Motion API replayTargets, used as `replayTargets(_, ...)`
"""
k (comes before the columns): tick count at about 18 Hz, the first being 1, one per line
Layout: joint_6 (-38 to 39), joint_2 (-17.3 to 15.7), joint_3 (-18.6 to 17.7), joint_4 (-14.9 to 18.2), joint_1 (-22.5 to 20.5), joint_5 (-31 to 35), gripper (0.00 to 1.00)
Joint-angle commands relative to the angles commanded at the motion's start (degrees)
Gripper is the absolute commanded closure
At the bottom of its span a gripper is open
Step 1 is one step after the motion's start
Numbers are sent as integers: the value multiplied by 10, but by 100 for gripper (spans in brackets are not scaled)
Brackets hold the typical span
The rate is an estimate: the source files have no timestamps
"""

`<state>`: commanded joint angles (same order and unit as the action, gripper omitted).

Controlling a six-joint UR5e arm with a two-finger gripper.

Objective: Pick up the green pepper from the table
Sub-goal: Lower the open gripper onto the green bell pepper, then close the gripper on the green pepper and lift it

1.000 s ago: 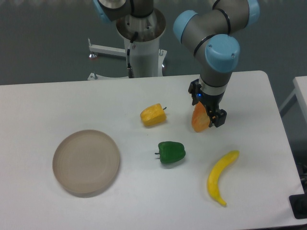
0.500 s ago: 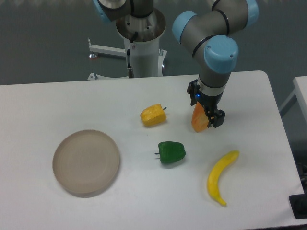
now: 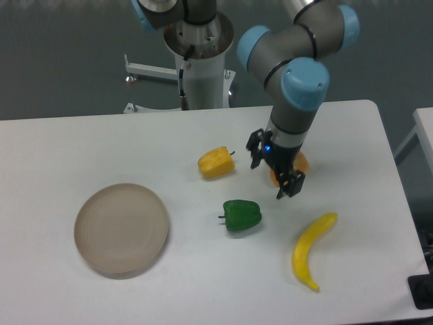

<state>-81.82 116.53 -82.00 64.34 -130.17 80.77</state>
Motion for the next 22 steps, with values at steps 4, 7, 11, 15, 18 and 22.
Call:
replayTargets(4, -55, 35, 8, -31, 8, 4, 0)
replayTargets(7, -73, 36, -1, -29, 8, 9, 0)
replayTargets(11, -109, 37, -8, -25, 7, 11, 0)
replayTargets(15, -121, 36, -22, -25, 7, 11, 0)
replayTargets(18, -124, 35, -30, -25, 7, 11, 0)
replayTargets(22, -121, 53, -32, -26, 16, 11, 0)
